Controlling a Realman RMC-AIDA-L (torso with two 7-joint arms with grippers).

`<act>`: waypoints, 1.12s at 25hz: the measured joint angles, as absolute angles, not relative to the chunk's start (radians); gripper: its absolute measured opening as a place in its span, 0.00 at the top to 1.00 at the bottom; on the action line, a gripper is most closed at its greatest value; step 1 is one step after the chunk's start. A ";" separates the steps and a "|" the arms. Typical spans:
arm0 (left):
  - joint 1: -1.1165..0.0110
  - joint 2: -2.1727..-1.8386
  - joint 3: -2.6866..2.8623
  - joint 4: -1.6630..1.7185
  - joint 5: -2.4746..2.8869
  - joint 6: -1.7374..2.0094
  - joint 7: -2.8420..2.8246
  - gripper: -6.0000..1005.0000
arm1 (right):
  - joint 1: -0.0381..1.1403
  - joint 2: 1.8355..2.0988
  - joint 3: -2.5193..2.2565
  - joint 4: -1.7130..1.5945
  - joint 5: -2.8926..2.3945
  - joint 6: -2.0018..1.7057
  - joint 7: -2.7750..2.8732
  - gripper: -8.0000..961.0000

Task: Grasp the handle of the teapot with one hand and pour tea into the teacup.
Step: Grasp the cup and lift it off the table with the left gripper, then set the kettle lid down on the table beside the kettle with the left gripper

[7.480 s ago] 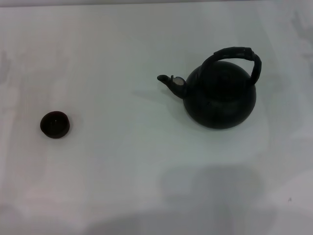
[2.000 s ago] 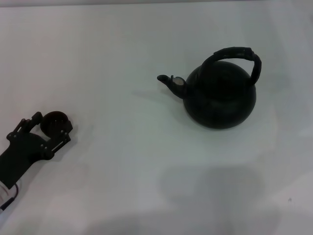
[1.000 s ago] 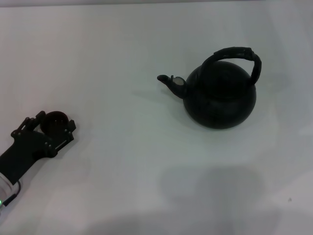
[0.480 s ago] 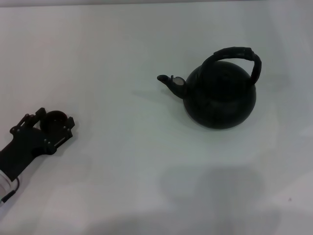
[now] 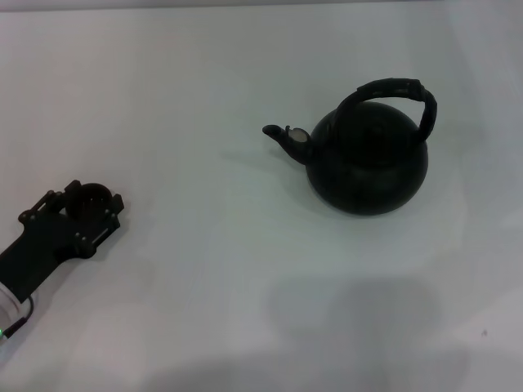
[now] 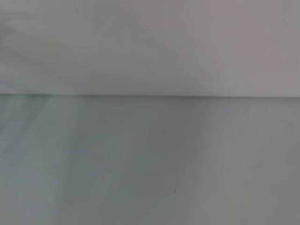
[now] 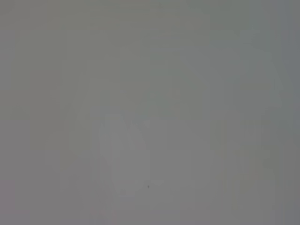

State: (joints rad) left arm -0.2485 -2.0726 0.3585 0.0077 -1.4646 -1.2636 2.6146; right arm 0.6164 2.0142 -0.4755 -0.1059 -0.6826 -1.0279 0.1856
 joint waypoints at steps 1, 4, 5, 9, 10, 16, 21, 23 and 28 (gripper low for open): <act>-0.249 -2.074 0.357 0.008 -1.466 -1.267 2.616 0.29 | 0.616 2.014 -0.475 -0.106 -0.683 -1.028 0.186 0.09; -0.251 -2.075 0.353 0.008 -1.471 -1.277 2.620 0.29 | 0.615 2.014 -0.475 -0.106 -0.683 -1.028 0.186 0.09; -0.254 -2.075 0.354 0.008 -1.471 -1.283 2.620 0.30 | 0.614 2.014 -0.475 -0.106 -0.683 -1.028 0.186 0.09; -0.275 -2.076 0.360 0.005 -1.457 -1.318 2.620 0.30 | 0.613 2.014 -0.476 -0.106 -0.683 -1.028 0.187 0.09; -0.286 -2.075 0.362 0.003 -1.444 -1.326 2.619 0.30 | 0.613 2.014 -0.475 -0.106 -0.683 -1.028 0.187 0.09; -0.363 -2.079 0.364 -0.022 -1.339 -1.334 2.612 0.30 | 0.617 2.015 -0.476 -0.106 -0.683 -1.028 0.187 0.09; -0.420 -2.081 0.364 -0.056 -1.252 -1.325 2.611 0.30 | 0.619 2.016 -0.477 -0.106 -0.683 -1.028 0.187 0.09; -0.432 -2.081 0.364 -0.064 -1.228 -1.323 2.611 0.30 | 0.620 2.016 -0.477 -0.106 -0.683 -1.028 0.187 0.09; -0.442 -2.082 0.363 -0.079 -1.205 -1.302 2.611 0.30 | 0.620 2.016 -0.477 -0.105 -0.683 -1.028 0.187 0.09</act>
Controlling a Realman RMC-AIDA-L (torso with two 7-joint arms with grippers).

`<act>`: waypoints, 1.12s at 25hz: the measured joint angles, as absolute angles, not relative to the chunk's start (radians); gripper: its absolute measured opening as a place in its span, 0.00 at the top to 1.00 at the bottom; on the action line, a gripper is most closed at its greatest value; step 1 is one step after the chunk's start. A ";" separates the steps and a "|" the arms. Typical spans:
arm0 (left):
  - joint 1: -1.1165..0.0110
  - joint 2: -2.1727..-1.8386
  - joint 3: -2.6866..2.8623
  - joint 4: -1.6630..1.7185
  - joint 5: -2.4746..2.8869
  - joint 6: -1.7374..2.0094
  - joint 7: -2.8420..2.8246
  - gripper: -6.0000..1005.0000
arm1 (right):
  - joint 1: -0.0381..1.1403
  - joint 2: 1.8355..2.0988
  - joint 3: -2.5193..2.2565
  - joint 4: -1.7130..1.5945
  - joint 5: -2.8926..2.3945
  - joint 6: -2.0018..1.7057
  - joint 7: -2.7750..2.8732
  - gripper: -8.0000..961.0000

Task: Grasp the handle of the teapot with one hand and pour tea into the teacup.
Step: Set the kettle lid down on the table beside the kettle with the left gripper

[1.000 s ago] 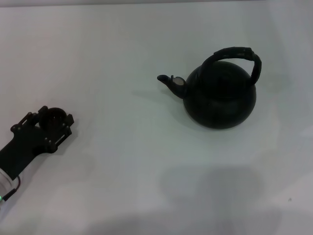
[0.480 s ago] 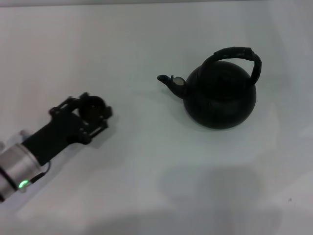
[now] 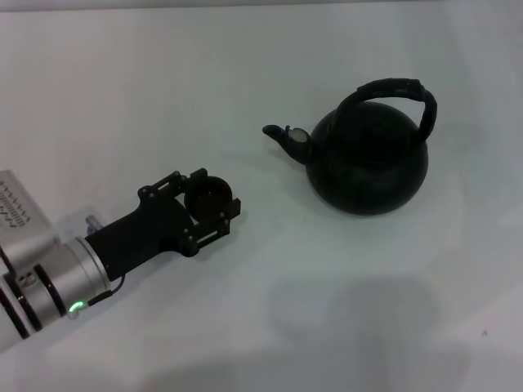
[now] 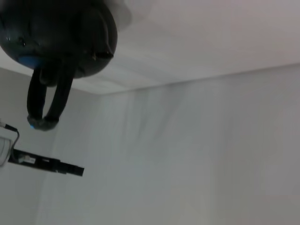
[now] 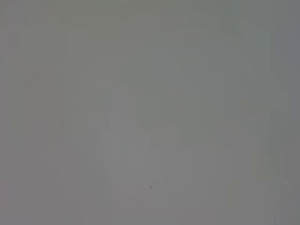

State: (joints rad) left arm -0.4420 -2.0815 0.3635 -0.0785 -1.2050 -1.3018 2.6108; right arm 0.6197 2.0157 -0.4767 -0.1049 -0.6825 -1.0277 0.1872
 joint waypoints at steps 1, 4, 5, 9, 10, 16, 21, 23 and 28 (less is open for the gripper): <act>-0.441 -2.082 0.364 -0.079 -1.204 -1.299 2.611 0.30 | 0.620 2.016 -0.477 -0.105 -0.683 -1.028 0.187 0.09; -0.437 -2.082 0.363 -0.080 -1.204 -1.291 2.611 0.30 | 0.618 2.016 -0.476 -0.104 -0.683 -1.028 0.187 0.09; -0.436 -2.082 0.363 -0.080 -1.203 -1.288 2.611 0.30 | 0.618 2.016 -0.476 -0.104 -0.683 -1.028 0.187 0.09; -0.436 -2.081 0.363 -0.080 -1.202 -1.273 2.611 0.29 | 0.617 2.016 -0.475 -0.104 -0.683 -1.028 0.187 0.09; -0.436 -2.081 0.363 -0.080 -1.202 -1.267 2.611 0.29 | 0.617 2.016 -0.475 -0.104 -0.683 -1.028 0.187 0.09; -0.441 -2.082 0.363 -0.083 -1.189 -1.241 2.611 0.26 | 0.615 2.015 -0.475 -0.104 -0.683 -1.029 0.187 0.09; -0.452 -2.082 0.363 -0.089 -1.162 -1.217 2.611 0.24 | 0.614 2.015 -0.475 -0.105 -0.683 -1.029 0.187 0.09; -0.458 -2.082 0.359 -0.099 -1.151 -1.198 2.612 0.23 | 0.614 2.015 -0.475 -0.105 -0.683 -1.029 0.187 0.09; -0.463 -2.085 0.354 -0.110 -1.158 -1.181 2.619 0.21 | 0.614 2.014 -0.475 -0.106 -0.683 -1.029 0.187 0.09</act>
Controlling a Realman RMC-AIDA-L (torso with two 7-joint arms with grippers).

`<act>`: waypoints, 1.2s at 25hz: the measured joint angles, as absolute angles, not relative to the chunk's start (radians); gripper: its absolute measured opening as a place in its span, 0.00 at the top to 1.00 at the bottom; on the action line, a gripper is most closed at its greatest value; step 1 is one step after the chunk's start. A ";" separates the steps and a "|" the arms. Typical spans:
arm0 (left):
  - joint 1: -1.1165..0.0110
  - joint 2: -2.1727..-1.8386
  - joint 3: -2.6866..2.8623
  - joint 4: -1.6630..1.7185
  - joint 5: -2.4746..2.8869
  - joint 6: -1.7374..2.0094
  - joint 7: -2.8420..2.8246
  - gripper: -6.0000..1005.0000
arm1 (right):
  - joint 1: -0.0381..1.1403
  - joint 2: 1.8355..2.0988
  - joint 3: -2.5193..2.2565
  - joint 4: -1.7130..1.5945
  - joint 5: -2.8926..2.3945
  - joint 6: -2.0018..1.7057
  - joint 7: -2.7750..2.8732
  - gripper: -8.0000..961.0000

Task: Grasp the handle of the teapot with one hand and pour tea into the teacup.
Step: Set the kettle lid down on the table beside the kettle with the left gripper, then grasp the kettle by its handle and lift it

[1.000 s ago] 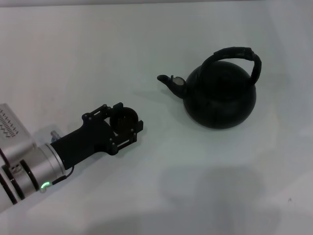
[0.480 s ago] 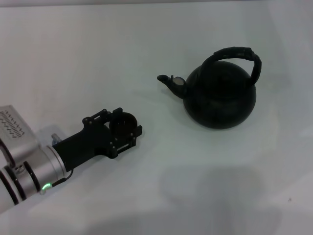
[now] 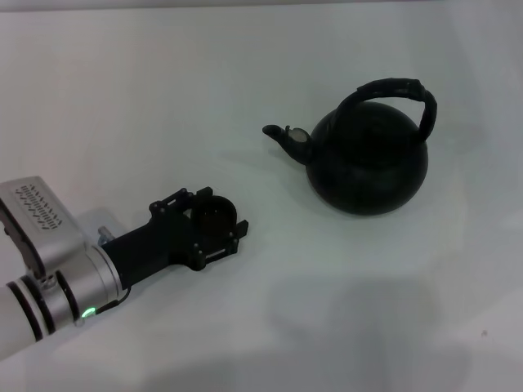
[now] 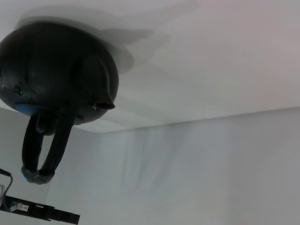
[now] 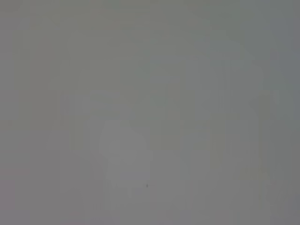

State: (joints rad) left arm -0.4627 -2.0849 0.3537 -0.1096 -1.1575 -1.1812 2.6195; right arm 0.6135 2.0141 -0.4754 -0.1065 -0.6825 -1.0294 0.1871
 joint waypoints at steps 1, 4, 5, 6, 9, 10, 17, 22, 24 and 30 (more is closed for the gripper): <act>-0.463 -2.085 0.353 -0.110 -1.159 -1.181 2.620 0.20 | 0.613 2.014 -0.475 -0.107 -0.683 -1.029 0.187 0.09; -0.463 -2.085 0.350 -0.112 -1.172 -1.180 2.618 0.19 | 0.614 2.013 -0.475 -0.107 -0.683 -1.030 0.187 0.09; -0.463 -2.085 0.350 -0.113 -1.176 -1.180 2.617 0.18 | 0.614 2.013 -0.475 -0.108 -0.683 -1.030 0.187 0.09; -0.463 -2.084 0.350 -0.116 -1.181 -1.183 2.616 0.16 | 0.614 2.012 -0.475 -0.108 -0.683 -1.030 0.187 0.09; -0.460 -2.083 0.350 -0.119 -1.189 -1.193 2.614 0.12 | 0.614 2.013 -0.475 -0.112 -0.683 -1.030 0.187 0.09; -0.460 -2.083 0.350 -0.119 -1.191 -1.194 2.613 0.11 | 0.614 2.013 -0.475 -0.114 -0.683 -1.030 0.187 0.09; -0.442 -2.081 0.350 -0.120 -1.226 -1.256 2.612 0.11 | 0.614 2.014 -0.475 -0.117 -0.683 -1.031 0.187 0.09; -0.408 -2.081 0.350 -0.112 -1.298 -1.350 2.618 0.11 | 0.614 2.014 -0.475 -0.117 -0.683 -1.031 0.187 0.09; -0.392 -2.080 0.350 -0.111 -1.332 -1.378 2.618 0.11 | 0.613 2.014 -0.476 -0.116 -0.683 -1.037 0.190 0.09; -0.331 -2.080 0.350 -0.112 -1.477 -1.472 2.612 0.11 | 0.599 2.014 -0.470 -0.112 -0.664 -1.089 0.256 0.09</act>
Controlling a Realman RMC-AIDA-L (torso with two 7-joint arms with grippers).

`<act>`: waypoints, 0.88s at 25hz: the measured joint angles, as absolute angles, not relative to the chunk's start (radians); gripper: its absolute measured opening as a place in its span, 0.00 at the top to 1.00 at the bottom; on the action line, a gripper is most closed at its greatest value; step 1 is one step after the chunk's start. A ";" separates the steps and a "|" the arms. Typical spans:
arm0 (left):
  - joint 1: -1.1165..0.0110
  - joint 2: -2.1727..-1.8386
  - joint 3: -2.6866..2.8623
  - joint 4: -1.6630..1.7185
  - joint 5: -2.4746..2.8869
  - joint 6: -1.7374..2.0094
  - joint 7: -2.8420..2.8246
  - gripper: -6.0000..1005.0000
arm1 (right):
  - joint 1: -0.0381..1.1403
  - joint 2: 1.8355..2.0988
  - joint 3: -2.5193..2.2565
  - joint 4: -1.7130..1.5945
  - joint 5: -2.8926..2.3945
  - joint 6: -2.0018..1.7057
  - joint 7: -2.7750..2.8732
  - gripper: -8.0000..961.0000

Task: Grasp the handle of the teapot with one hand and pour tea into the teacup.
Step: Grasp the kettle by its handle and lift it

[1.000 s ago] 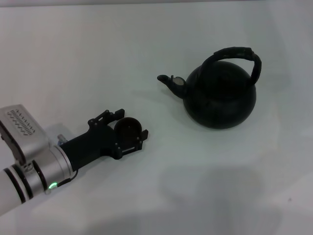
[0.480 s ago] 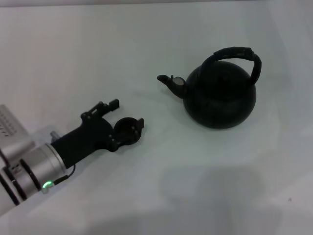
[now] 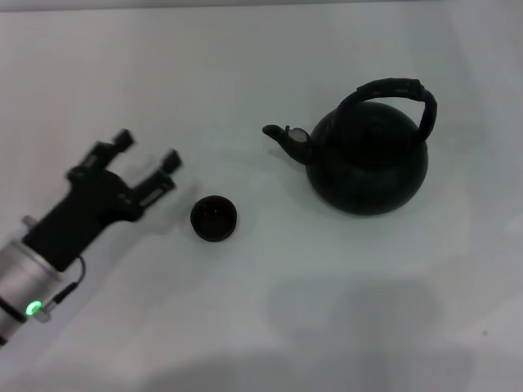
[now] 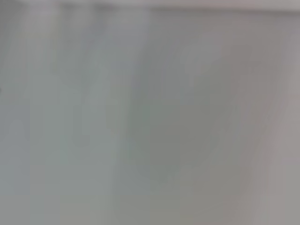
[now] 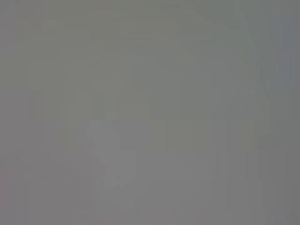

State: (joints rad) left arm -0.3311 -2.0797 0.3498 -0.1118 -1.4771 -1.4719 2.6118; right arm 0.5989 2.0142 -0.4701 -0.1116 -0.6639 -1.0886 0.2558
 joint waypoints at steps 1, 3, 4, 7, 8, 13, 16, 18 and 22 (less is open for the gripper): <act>-0.323 -2.081 0.350 -0.114 -1.503 -1.488 2.612 0.11 | 0.597 2.014 -0.466 -0.111 -0.647 -1.092 0.286 0.09; -0.294 -2.083 0.350 -0.119 -1.589 -1.541 2.611 0.11 | 0.591 2.014 -0.463 -0.108 -0.617 -1.094 0.347 0.09; -0.290 -2.083 0.350 -0.119 -1.605 -1.548 2.611 0.11 | 0.587 2.014 -0.463 -0.108 -0.612 -1.093 0.370 0.09; -0.262 -2.083 0.350 -0.119 -1.712 -1.576 2.611 0.11 | 0.572 2.013 -0.462 -0.109 -0.609 -1.084 0.413 0.09; -0.254 -2.083 0.350 -0.120 -1.747 -1.580 2.611 0.11 | 0.566 2.013 -0.464 -0.110 -0.610 -1.083 0.424 0.09; -0.216 -2.083 0.350 -0.121 -1.958 -1.543 2.584 0.11 | 0.526 2.010 -0.569 -0.134 -0.622 -1.077 0.526 0.09; -0.203 -2.083 0.350 -0.123 -2.101 -1.470 2.552 0.11 | 0.482 2.005 -0.726 -0.210 -0.624 -1.045 0.633 0.09; -0.201 -2.082 0.350 -0.123 -2.151 -1.440 2.542 0.11 | 0.434 2.000 -0.863 -0.318 -0.638 -0.972 0.749 0.09; -0.200 -2.078 0.350 -0.113 -2.195 -1.393 2.536 0.11 | 0.309 1.960 -1.166 -0.667 -0.799 -0.734 1.056 0.09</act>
